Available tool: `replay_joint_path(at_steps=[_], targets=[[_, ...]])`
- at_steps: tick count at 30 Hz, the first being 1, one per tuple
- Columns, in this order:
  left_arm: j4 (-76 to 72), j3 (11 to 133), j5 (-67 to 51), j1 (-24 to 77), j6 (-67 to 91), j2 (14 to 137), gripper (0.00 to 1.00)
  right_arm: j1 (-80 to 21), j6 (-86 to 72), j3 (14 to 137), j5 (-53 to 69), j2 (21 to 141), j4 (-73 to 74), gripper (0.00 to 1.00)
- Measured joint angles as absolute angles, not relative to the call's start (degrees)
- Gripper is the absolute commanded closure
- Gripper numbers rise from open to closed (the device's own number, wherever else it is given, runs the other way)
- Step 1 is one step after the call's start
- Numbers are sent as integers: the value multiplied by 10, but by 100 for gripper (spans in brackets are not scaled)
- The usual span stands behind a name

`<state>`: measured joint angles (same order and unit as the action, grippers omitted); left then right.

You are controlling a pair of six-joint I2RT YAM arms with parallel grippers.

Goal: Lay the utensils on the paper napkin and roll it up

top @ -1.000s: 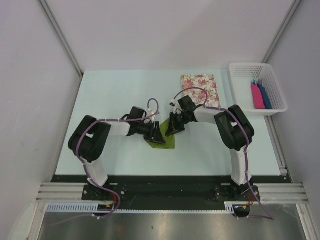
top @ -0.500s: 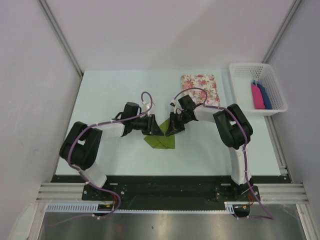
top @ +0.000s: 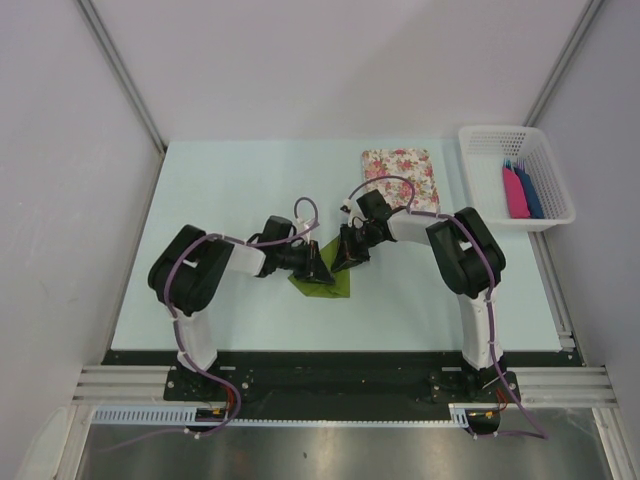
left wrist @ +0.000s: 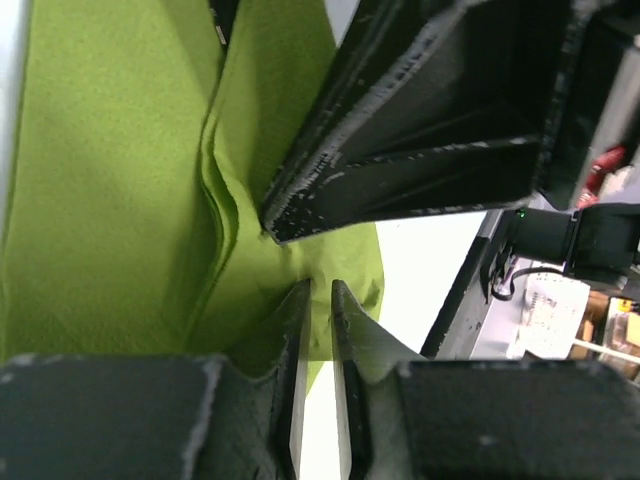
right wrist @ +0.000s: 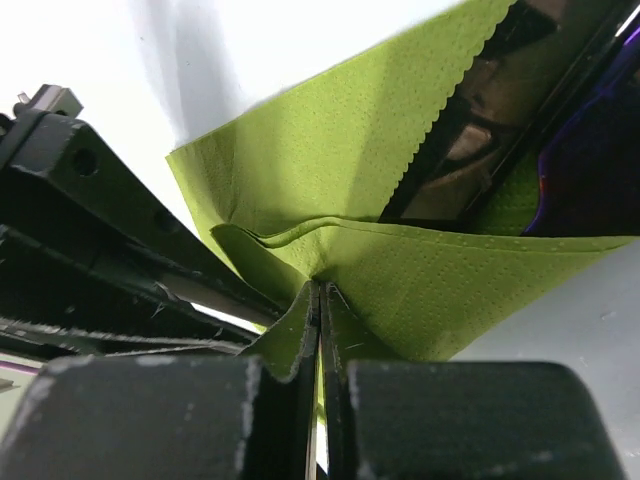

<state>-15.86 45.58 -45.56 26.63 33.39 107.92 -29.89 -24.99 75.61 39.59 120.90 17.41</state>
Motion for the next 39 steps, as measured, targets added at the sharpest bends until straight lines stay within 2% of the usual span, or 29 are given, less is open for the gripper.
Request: replay_joint_path(at_steps=[7,13,26,37,39], targets=[[-157,460,-454,262,345,1093,94,-297,-248,765,395,1209,185,89],[-142,467,-455,262,345,1095,98,-284,-244,809,378,1203,230,88],[-130,472,-454,262,340,1095,98,-294,-209,820,344,1158,263,92],[-126,474,-454,262,334,1094,98,-310,-205,820,322,1211,263,94],[-126,474,-454,262,334,1094,94,-314,-204,820,319,1212,261,94]])
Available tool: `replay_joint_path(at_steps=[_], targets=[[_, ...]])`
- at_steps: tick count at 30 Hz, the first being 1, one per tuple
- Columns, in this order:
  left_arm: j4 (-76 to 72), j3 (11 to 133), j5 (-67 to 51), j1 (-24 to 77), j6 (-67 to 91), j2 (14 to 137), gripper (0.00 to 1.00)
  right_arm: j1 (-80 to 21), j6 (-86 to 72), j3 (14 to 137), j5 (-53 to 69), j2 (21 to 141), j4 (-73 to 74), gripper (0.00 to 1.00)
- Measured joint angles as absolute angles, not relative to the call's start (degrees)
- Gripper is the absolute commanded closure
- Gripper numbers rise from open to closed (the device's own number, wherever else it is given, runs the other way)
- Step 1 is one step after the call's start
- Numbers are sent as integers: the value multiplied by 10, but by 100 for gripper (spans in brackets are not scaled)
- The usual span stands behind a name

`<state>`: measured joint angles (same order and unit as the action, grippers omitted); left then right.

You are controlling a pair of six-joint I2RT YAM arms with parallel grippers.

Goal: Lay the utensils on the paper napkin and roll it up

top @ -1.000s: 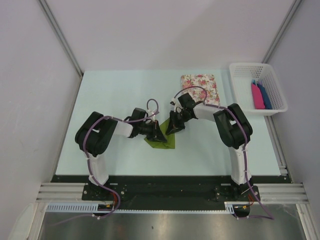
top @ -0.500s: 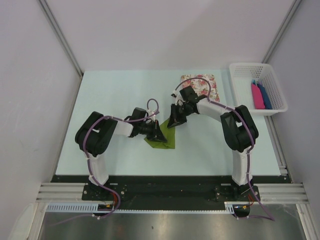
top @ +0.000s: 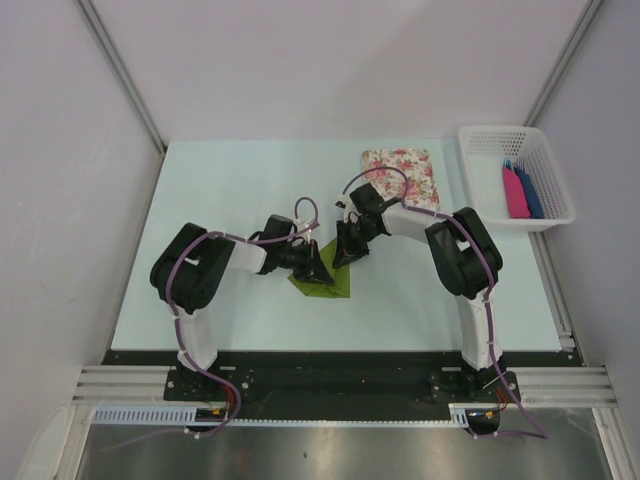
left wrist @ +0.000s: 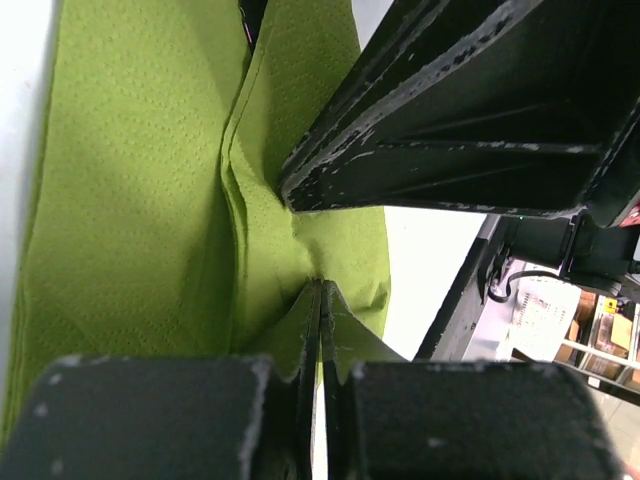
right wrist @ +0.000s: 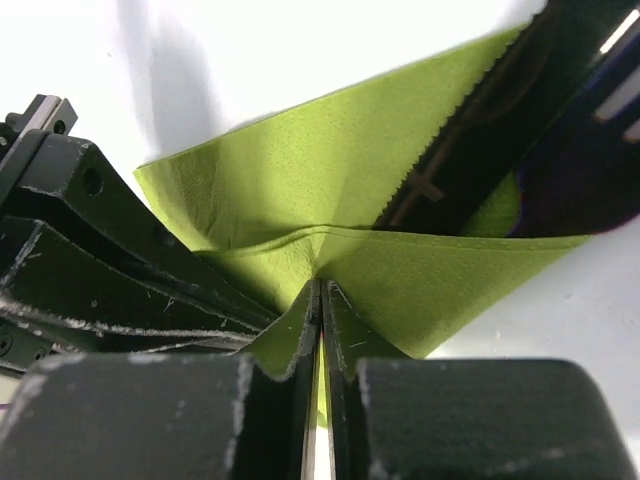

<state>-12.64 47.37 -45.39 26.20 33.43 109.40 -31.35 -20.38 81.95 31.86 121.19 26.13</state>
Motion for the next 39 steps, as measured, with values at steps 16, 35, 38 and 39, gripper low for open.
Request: replay_joint_path(at_steps=[16,35,38,39], targets=[[7,415,-410,146,267,911,27,-316,-194,818,319,1215,255,97],[-32,455,-482,166,291,1024,27,-308,-201,816,345,1223,247,98],[-70,455,-484,185,298,1032,26,-307,-202,816,348,1224,246,98],[-78,457,-483,190,297,1035,26,-306,-203,816,348,1224,246,98]])
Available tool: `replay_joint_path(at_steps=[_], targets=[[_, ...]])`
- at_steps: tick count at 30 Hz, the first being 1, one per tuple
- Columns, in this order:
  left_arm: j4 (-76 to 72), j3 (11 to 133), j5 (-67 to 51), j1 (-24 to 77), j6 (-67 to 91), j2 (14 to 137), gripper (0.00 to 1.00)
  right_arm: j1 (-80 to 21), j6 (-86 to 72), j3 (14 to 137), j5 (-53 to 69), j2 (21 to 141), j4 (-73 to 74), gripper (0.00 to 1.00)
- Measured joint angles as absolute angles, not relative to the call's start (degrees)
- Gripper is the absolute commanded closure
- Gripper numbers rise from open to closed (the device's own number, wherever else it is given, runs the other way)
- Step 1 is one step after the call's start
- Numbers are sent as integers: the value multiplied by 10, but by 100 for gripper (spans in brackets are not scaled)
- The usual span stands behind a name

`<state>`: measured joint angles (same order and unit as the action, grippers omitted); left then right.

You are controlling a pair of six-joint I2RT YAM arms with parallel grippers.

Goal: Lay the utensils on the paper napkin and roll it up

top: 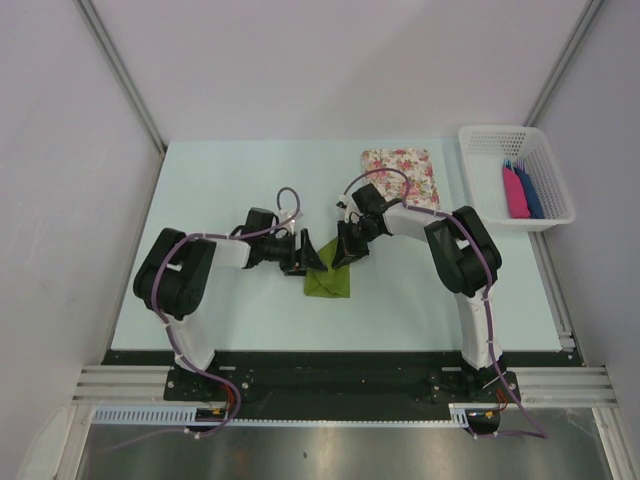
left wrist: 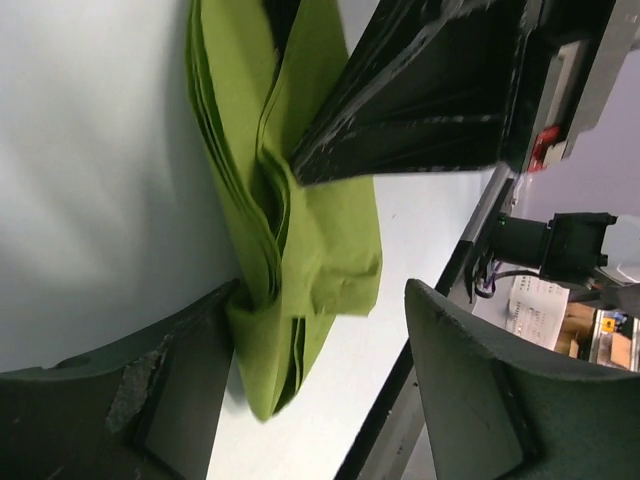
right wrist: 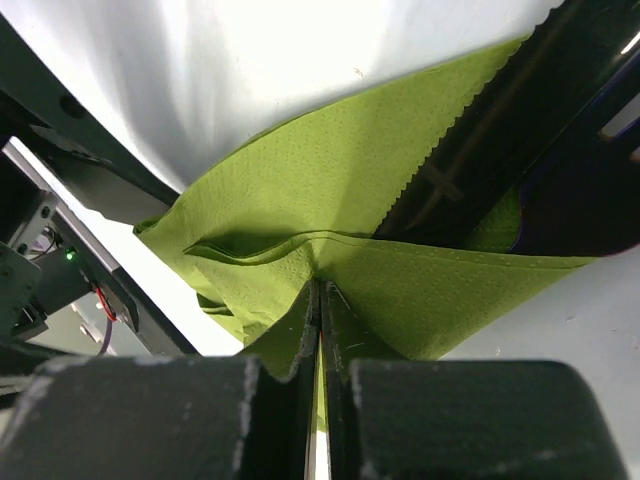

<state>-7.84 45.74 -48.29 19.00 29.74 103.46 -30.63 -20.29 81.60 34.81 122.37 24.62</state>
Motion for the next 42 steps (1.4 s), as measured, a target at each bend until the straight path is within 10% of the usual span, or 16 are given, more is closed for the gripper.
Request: replay_joint_path(at_steps=[26,36,42], targets=[[-50,450,-542,166,225,1042,39,-302,-209,816,359,1228,244,99],[-74,431,-515,163,279,1040,89,-302,-210,816,359,1228,243,99],[-100,431,-512,186,316,1029,95,-302,-210,816,359,1228,243,100]])
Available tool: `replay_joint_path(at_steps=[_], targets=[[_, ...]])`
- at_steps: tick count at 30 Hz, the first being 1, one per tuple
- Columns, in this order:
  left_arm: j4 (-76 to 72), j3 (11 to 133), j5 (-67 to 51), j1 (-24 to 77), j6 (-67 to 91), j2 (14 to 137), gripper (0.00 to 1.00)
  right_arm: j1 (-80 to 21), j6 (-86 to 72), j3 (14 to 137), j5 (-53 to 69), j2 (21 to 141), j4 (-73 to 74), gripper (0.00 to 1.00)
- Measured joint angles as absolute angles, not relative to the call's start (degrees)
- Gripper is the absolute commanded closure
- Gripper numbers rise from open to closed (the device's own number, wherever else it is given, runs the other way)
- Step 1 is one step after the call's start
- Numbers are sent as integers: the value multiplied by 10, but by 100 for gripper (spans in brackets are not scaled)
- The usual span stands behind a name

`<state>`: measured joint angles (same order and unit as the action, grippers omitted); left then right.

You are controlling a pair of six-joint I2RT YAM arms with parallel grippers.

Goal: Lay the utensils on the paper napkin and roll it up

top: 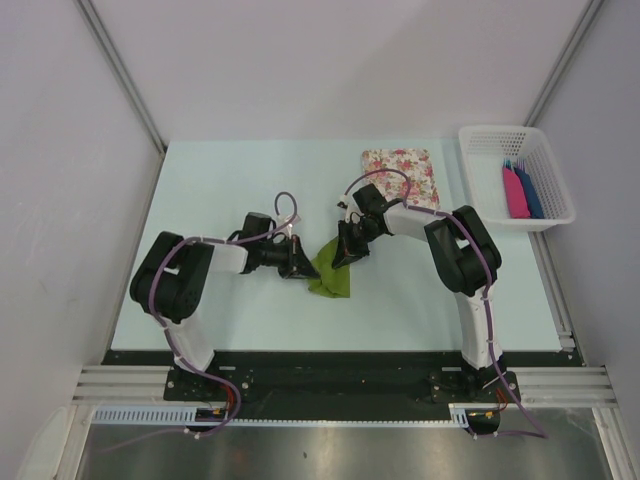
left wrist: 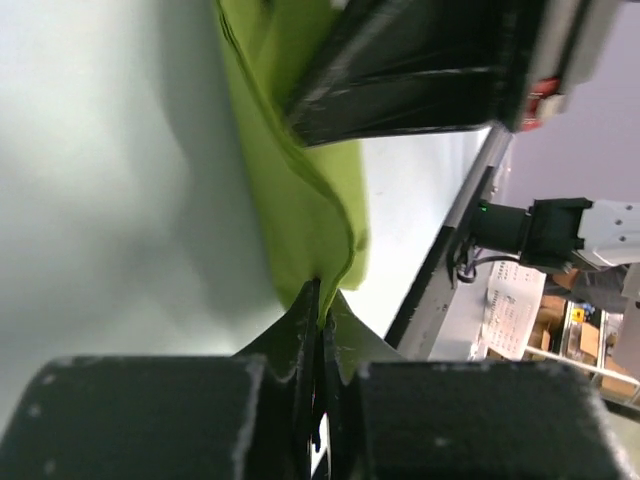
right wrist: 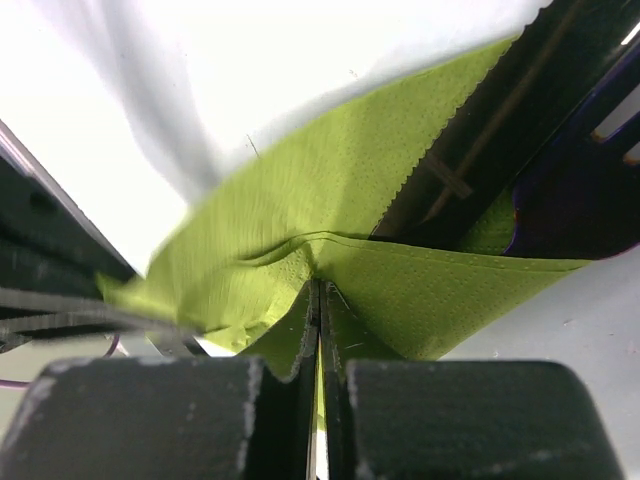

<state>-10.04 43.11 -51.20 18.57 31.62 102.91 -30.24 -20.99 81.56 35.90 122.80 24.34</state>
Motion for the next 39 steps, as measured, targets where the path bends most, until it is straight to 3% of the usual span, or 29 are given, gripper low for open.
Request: replay_joint_path(at_steps=[19,25,29,39], targets=[[-113,501,-470,280,371,1098,84,-302,-220,814,360,1228,242,100],[-100,503,-458,280,371,1100,89,-300,-223,814,363,1228,241,96],[-98,503,-455,280,371,1100,100,-295,-224,814,370,1228,240,92],[-98,503,-456,279,371,1100,100,-248,-245,788,437,1197,212,90]])
